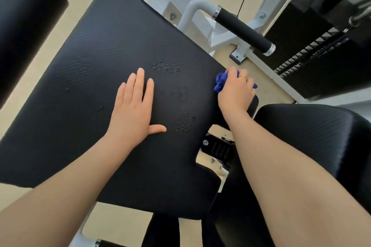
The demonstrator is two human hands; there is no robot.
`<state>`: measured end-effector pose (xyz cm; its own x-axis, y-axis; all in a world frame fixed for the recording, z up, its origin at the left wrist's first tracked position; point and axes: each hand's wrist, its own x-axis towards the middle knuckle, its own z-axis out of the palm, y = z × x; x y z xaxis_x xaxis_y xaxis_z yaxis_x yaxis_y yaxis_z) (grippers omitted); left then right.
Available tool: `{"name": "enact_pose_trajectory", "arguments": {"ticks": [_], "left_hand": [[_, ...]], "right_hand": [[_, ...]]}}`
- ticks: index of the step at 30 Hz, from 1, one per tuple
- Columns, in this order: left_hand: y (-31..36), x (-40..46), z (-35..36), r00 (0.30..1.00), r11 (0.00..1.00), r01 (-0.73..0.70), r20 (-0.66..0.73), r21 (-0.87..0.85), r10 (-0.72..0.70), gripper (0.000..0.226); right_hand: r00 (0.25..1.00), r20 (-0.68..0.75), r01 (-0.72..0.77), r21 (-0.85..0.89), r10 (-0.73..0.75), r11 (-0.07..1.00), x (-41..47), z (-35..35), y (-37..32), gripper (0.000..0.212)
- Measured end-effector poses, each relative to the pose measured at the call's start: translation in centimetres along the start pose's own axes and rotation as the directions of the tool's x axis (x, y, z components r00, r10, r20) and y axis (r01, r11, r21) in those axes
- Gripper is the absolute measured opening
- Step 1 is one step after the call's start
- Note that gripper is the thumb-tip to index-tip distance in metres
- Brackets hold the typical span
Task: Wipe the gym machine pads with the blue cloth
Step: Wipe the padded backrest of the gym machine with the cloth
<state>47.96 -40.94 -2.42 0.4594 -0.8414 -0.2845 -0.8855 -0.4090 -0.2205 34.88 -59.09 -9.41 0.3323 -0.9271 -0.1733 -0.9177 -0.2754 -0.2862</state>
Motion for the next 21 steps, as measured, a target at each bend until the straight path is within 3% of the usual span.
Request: {"name": "enact_pose_trajectory", "arguments": {"ticks": [2,4,6,8,9,10,12,13,15,17,19,21], "left_hand": [[-0.7,0.5,-0.8,1.0,1.0,0.013,0.024,-0.026,-0.013,0.127],[-1.0,0.8,-1.1,0.998,0.998,0.014,0.059,-0.061,-0.01,0.131],[-1.3,1.1,-1.3,0.996,0.999,0.007,0.09,-0.05,-0.003,0.134],[-2.2,1.4,-1.3,0.994,1.0,0.014,0.105,-0.018,-0.012,0.135],[-2.8,1.6,-1.2,0.994,1.0,0.024,0.107,-0.005,-0.023,0.135],[-3.2,1.9,-1.2,0.994,1.0,0.031,0.106,0.005,-0.031,0.135],[-3.7,2.3,-1.0,0.995,0.999,0.03,0.096,0.015,-0.032,0.136],[-3.8,2.4,-0.9,0.996,0.999,0.029,0.089,0.018,-0.03,0.137],[-3.8,2.5,-0.8,0.995,0.999,0.044,0.084,0.022,-0.046,0.138],[-3.8,2.5,-0.6,0.993,0.997,0.07,0.097,0.024,-0.072,0.139],[-3.9,2.5,-0.7,0.989,0.997,0.079,0.12,0.021,-0.081,0.139],[-3.8,2.6,-0.7,0.989,0.997,0.076,0.127,0.028,-0.079,0.139]], "right_hand": [[0.999,0.006,0.053,0.006,-0.053,0.999,-1.2,0.3,-0.9,0.04],[0.956,0.004,0.292,0.017,-0.292,0.956,-3.4,0.7,-1.7,0.036],[0.821,-0.02,0.571,0.049,-0.571,0.819,-4.6,1.0,-1.8,0.022],[0.642,-0.035,0.763,-0.068,-0.766,0.643,-2.9,0.9,-1.2,0.02],[0.626,-0.028,0.772,-0.12,-0.779,0.625,-1.7,0.7,-1.0,0.017],[0.678,-0.025,0.725,-0.141,-0.735,0.674,-0.6,0.3,-0.9,0.015],[0.868,-0.037,0.489,-0.107,-0.495,0.866,0.8,-0.2,-1.8,0.029],[0.925,-0.044,0.374,-0.068,-0.377,0.925,1.0,-0.1,-2.5,0.033],[0.953,-0.035,0.301,-0.02,-0.301,0.953,-0.2,-0.1,-4.2,0.033],[0.897,-0.063,0.439,0.018,-0.437,0.899,-2.2,0.5,-5.2,0.026],[0.778,-0.077,0.626,0.008,-0.624,0.78,-4.0,1.3,-4.9,0.015],[0.707,-0.051,0.704,-0.041,-0.705,0.709,-3.1,1.2,-4.4,0.012]]}}
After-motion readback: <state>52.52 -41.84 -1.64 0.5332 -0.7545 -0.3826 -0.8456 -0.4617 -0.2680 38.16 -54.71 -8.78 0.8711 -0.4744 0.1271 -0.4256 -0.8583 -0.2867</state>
